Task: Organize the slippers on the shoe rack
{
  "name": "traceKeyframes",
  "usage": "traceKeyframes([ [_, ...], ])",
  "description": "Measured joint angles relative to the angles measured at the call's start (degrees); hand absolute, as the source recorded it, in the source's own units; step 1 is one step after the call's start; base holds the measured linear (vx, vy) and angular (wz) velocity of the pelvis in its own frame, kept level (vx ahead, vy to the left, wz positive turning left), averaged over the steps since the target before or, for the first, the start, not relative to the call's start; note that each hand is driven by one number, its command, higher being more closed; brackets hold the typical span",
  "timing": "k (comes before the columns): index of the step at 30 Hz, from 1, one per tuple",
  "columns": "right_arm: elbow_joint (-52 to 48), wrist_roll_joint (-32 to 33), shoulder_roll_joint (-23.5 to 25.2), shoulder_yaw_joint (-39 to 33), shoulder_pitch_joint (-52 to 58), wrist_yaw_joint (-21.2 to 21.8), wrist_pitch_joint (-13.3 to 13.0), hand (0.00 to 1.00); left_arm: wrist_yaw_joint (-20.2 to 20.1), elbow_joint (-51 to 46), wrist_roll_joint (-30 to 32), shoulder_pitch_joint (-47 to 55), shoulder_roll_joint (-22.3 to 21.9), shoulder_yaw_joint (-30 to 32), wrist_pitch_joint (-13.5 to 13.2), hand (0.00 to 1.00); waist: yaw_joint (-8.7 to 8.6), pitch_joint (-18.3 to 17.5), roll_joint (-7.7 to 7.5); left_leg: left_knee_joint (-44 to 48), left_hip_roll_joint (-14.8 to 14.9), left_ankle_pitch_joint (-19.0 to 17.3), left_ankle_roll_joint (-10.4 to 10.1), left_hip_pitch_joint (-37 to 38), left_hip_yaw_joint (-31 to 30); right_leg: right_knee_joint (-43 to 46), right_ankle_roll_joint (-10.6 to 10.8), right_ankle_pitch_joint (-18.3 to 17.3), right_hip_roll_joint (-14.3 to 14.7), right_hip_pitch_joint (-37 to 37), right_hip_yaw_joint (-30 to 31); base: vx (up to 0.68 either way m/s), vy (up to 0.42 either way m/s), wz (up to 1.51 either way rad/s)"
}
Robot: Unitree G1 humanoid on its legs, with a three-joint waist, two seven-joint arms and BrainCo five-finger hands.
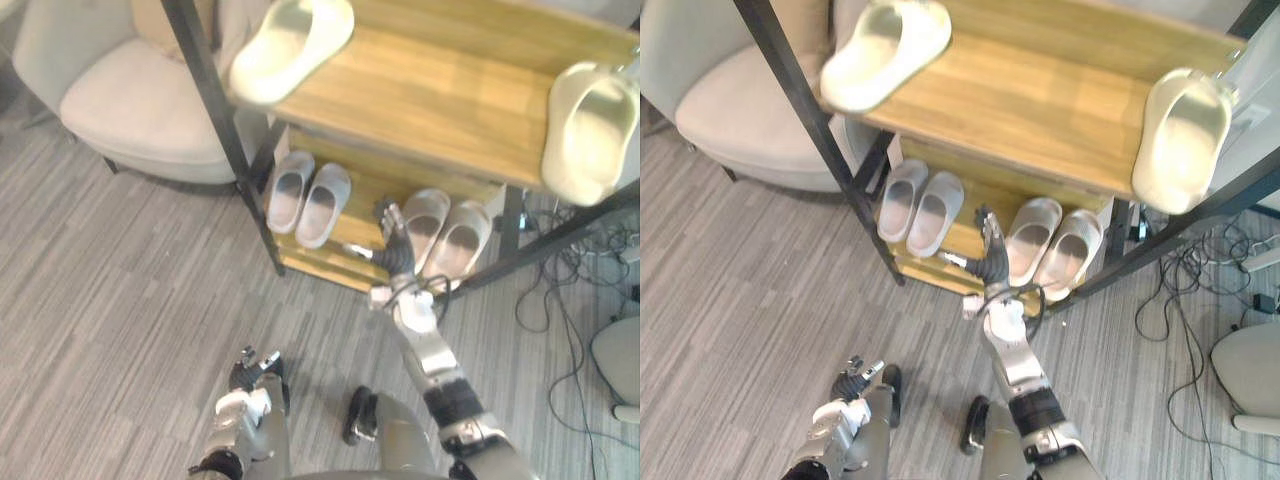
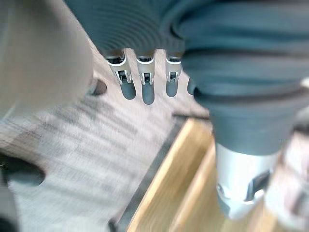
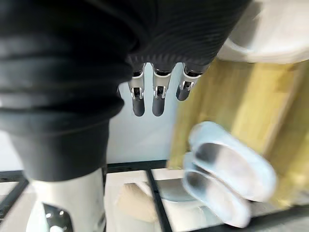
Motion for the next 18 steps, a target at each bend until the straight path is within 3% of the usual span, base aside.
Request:
traceKeyframes([
  [4,16.12,-1.39,-1.49,-2.54,2.85,2.22,0.42,0.0,-0.55,-1.31,1.88,0.95,2.01,-8.53,-0.1,0.0,-0.81,-1.71,1.36,-11.35,-0.69,4.35,0.17,8.23,0.22,-9.37,1.09,3.52,1.1,7.16,-0.62,0.17,0.044,0.02],
  [9,31.1,-2.22,-2.28,-10.1,6.74,2.68,1.52,0.0,-1.29,-2.35,3.59,0.91,4.46,-10.52,-0.54,0.0,-1.66,-2.61,3.05,-16.88,-1.06,5.57,0.56,14.6,0.67,-17.45,2.13,6.58,2.2,14.26,-0.52,0.1,0.03,-0.06],
  [18,41.01,-4.48,-2.3,-17.65,11.26,2.25,3.06,0.0,-1.17,-5.15,7.57,-2.7,5.16,-21.84,-0.23,0.0,-3.79,-3.34,4.43,-21.49,-2.07,7.34,1.3,19.75,0.34,-25.01,2.89,10.39,3.17,20.44,-0.59,0.0,0.03,0.0],
])
